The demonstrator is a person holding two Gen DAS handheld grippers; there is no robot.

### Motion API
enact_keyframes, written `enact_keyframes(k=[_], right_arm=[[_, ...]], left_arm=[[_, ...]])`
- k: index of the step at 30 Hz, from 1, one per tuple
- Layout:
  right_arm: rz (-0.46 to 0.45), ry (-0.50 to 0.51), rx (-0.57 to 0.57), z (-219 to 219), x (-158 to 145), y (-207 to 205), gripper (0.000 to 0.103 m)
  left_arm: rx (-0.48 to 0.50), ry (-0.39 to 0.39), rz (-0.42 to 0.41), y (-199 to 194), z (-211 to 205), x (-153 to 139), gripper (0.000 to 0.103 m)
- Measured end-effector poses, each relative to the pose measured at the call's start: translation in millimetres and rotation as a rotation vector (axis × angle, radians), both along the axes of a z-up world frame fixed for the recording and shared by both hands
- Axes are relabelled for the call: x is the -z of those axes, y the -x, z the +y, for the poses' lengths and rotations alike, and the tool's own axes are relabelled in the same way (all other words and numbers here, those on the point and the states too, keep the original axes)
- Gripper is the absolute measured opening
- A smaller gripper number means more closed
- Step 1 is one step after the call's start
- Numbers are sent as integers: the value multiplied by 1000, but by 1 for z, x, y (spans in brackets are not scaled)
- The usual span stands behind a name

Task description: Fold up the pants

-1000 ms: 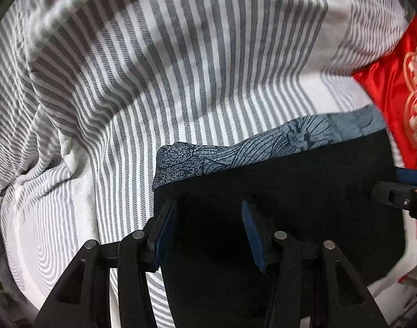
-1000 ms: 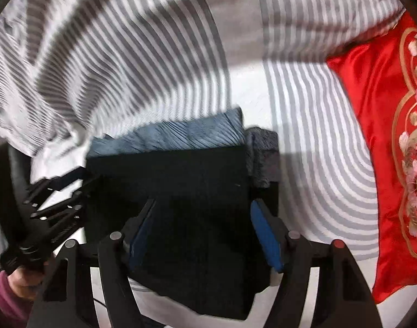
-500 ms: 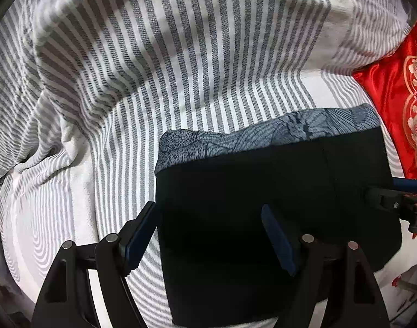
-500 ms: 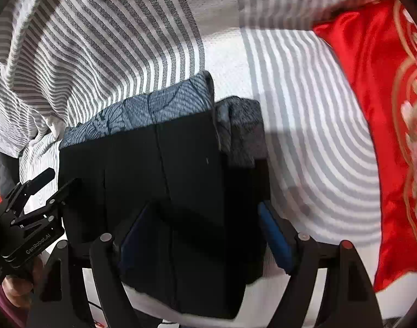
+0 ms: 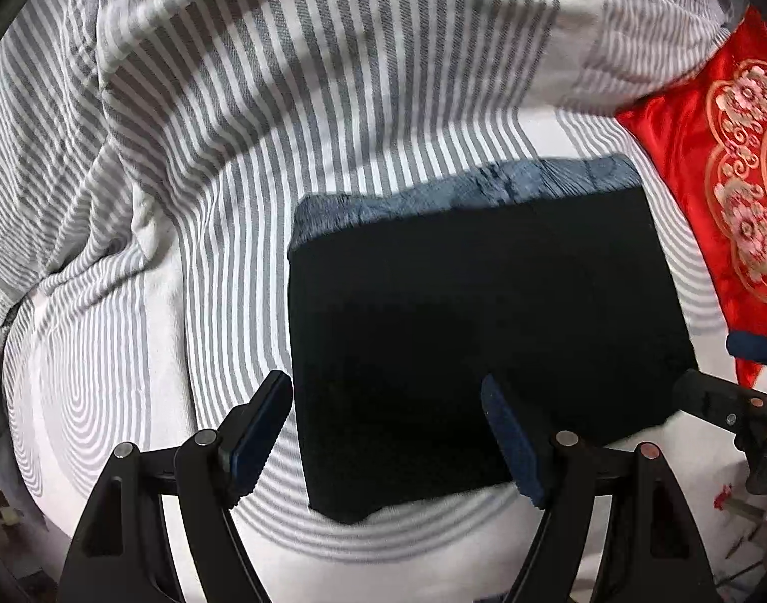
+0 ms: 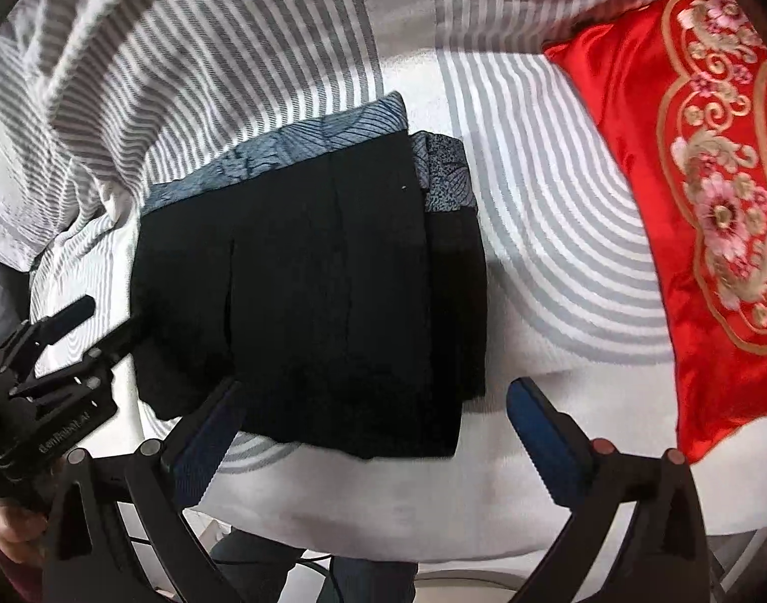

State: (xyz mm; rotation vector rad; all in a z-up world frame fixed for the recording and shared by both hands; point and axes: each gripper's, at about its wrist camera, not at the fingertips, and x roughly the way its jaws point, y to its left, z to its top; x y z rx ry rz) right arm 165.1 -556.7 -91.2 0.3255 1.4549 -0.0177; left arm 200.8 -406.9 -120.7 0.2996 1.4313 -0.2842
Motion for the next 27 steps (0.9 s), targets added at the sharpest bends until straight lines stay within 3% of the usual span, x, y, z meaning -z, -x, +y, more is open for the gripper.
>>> enact_keyframes(k=[8, 9, 10, 27], right_arm=[[-46, 98, -24, 19, -36, 21, 103], [-45, 107, -29, 22, -38, 24, 103], [-44, 112, -30, 25, -39, 26, 103], [-68, 155, -16, 32, -67, 48, 103]], left_arm=[[-30, 31, 7, 26, 4, -26, 81], [-39, 34, 11, 30, 5, -29, 96], [-48, 38, 8, 34, 7, -33, 103], [-94, 0, 17, 73, 21, -56, 103]])
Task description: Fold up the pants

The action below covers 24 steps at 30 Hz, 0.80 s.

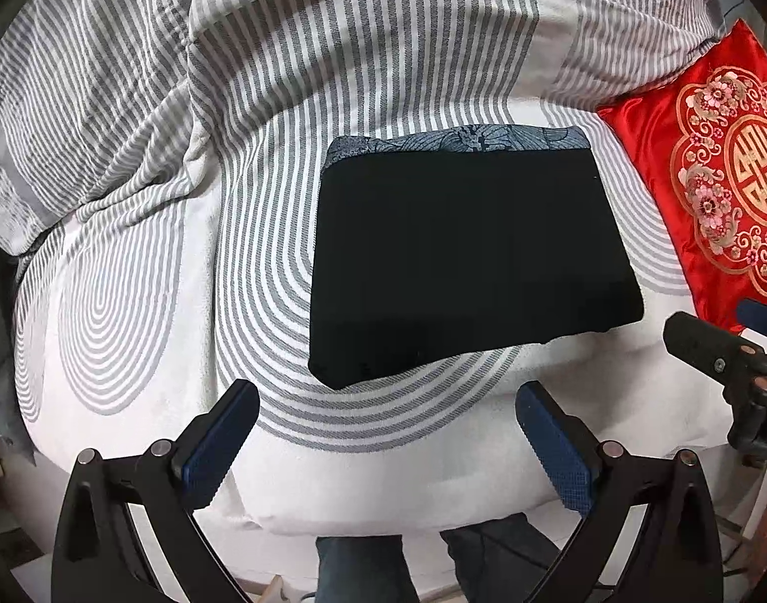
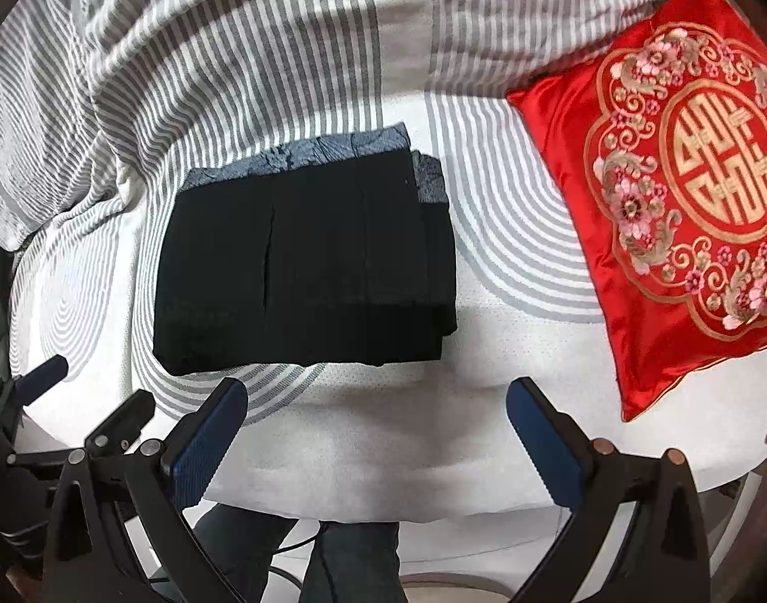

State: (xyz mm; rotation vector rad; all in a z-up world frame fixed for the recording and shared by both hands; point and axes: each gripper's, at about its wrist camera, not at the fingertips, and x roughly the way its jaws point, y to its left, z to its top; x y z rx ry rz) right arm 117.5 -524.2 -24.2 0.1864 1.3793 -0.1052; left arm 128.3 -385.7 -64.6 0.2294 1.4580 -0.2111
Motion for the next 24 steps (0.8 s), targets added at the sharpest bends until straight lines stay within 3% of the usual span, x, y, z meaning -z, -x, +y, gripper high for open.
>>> enact_keyframes(k=[24], right_arm=[[-21, -21, -38, 15, -10, -5, 103]], left_arm=[[5, -17, -25, 0, -3, -13, 103]])
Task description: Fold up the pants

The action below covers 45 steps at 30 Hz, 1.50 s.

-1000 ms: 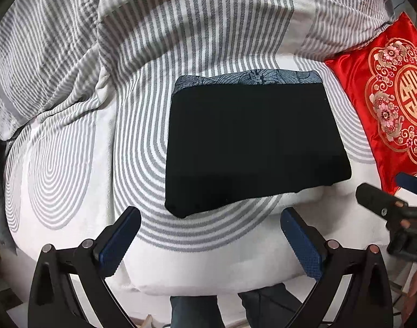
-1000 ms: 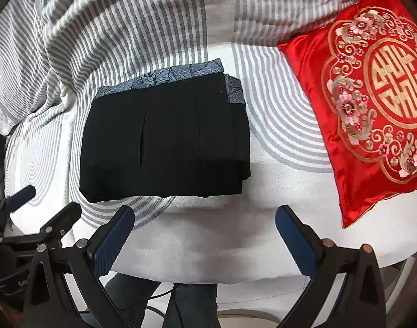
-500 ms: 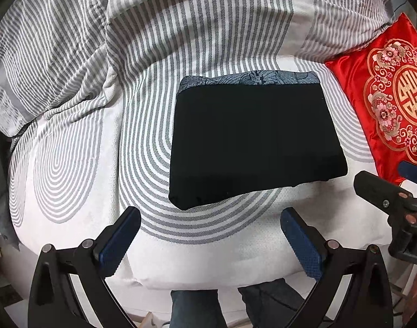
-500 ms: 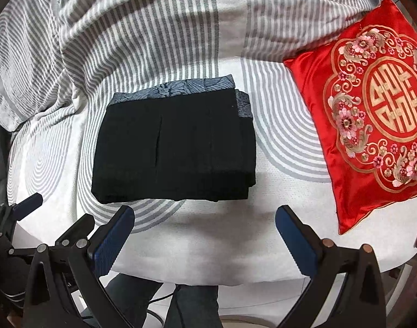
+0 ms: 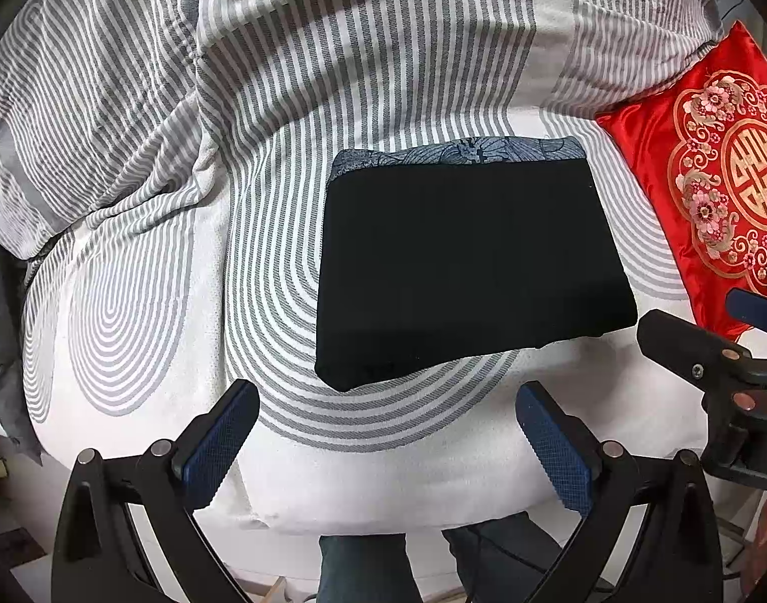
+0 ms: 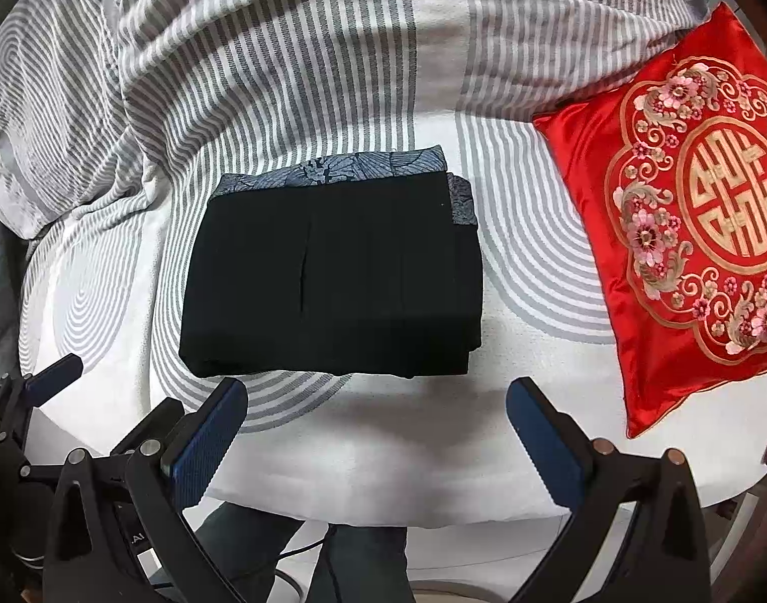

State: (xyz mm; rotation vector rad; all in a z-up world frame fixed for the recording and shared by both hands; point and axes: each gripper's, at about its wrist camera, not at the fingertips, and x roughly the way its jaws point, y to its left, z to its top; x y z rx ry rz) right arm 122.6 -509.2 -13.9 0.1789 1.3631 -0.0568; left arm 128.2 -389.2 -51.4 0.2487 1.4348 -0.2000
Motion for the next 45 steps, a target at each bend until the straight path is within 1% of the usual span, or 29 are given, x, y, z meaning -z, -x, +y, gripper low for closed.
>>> enact_keyframes(k=[26, 32, 41, 45], right_arm=[[3, -3, 4, 1, 0, 0, 103], [4, -1, 3, 2, -1, 0, 103], [5, -1, 5, 2, 0, 3, 103], [7, -1, 5, 2, 1, 4, 103]], left_arm=[[10, 0, -5, 0, -1, -2, 103], [4, 0, -12, -1, 0, -4, 103], [-14, 4, 1, -1, -1, -2, 103], [-24, 18, 2, -1, 0, -1, 103]])
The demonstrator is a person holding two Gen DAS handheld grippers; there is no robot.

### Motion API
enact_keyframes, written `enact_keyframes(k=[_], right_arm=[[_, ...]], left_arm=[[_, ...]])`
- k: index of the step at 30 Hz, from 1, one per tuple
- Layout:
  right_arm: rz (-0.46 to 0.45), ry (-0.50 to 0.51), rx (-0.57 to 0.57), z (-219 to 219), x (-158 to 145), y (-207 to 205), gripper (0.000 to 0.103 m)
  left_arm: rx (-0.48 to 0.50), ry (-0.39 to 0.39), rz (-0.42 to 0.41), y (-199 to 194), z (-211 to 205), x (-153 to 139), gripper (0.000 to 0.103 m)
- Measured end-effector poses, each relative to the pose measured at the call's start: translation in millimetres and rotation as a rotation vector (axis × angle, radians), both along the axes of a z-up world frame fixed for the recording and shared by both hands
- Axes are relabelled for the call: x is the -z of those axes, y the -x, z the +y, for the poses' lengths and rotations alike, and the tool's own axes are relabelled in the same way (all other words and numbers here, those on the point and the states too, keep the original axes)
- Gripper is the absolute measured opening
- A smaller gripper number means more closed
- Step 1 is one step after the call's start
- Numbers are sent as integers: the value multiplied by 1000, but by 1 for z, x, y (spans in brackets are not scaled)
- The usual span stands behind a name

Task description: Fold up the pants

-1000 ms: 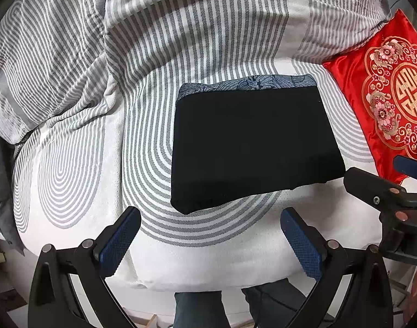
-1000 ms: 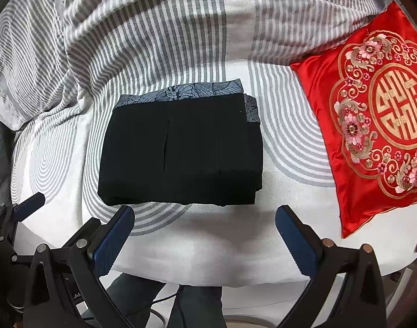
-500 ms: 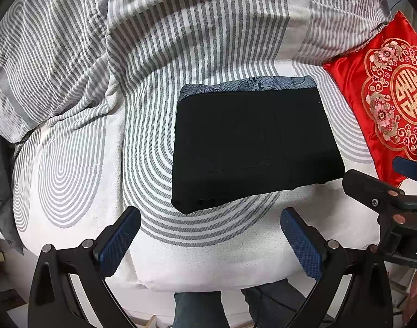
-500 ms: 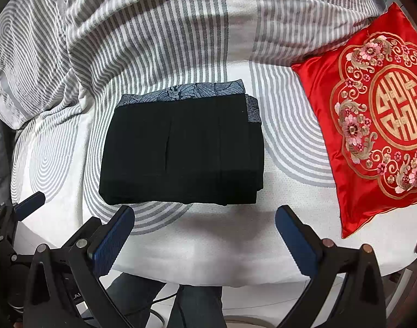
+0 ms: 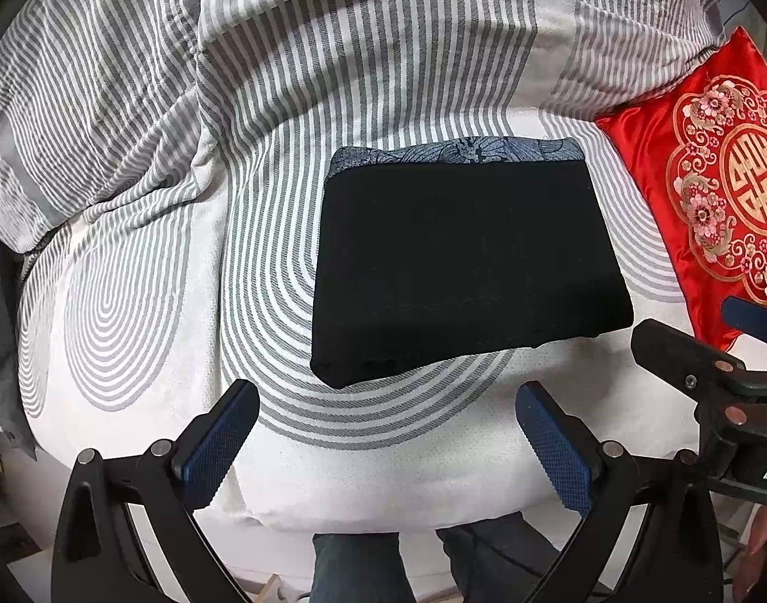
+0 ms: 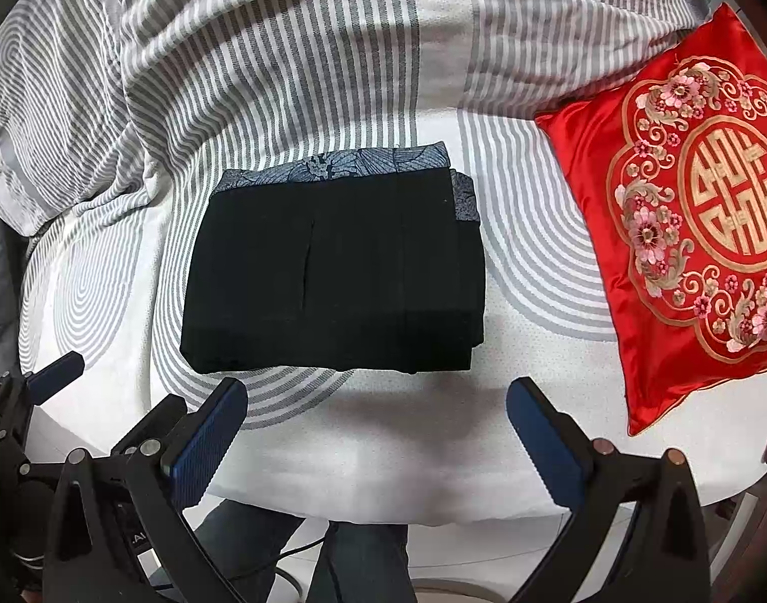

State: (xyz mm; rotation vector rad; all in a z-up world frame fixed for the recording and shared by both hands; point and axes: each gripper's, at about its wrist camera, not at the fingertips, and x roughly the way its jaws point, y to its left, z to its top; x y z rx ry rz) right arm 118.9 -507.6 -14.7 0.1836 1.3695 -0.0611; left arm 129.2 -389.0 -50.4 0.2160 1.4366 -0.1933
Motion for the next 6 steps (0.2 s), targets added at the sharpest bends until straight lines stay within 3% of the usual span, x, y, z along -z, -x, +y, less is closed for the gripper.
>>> enact_keyframes(k=[6], right_arm=[[6, -3, 4, -2, 2, 0, 103]], left_arm=[[27, 25, -16, 2, -4, -4, 103]])
